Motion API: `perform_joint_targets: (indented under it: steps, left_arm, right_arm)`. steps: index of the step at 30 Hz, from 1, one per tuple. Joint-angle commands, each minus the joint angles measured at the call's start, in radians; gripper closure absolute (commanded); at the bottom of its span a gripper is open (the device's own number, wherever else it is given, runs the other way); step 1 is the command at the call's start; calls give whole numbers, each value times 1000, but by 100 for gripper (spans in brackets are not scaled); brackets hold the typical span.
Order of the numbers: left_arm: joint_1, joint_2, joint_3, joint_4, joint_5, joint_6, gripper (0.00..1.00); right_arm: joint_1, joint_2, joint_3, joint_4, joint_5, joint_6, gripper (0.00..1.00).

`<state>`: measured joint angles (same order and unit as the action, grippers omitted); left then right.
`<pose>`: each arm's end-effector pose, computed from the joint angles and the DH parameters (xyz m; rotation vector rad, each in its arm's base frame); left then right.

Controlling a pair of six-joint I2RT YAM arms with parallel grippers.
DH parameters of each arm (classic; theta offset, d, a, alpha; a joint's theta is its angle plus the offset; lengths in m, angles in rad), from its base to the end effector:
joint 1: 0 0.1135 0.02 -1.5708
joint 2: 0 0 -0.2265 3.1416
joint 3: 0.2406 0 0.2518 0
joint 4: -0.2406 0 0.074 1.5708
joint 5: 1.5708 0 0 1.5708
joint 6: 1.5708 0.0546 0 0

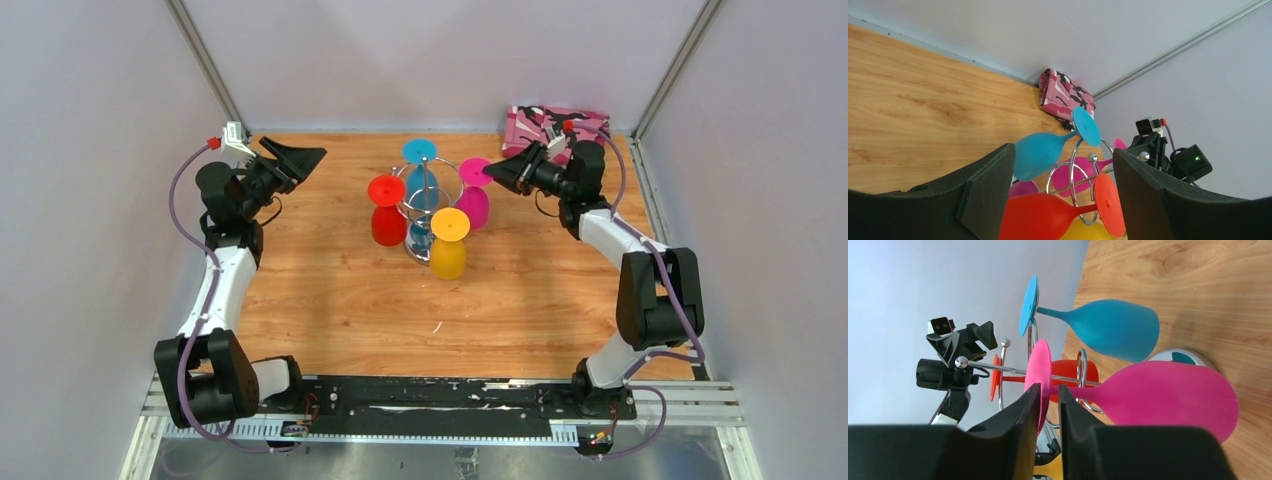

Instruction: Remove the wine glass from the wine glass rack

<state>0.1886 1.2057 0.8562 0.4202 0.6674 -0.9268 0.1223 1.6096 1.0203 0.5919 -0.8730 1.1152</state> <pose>0.3069 0.0242 0.3060 -0.3236 1.5843 -1.0768 0.3666 0.0872 0.2541 0.1079 1.8273 1.5943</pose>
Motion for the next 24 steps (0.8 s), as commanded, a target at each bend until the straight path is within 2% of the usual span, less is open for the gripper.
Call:
perform_joint_targets:
  steps: [1,5,13,21,24]
  left_arm:
    - [4,-12,-11,3,-3,15,24]
    - [3,-12,-12,3,-2,14,24]
    - [5,-9,-14,3,1,15,26]
    - [5,2,-11,3,4,20,27]
    - [4,3,-9,3,5,20,27]
  right_arm:
    - [11,16,-2,57,-35,36,80]
    - [11,22,-2,64,-41,52,99]
    - [11,18,-4,67,-47,93,100]
    - [10,-10,-20,97,-16,225,100]
    - [10,-29,-3,34,9,234,100]
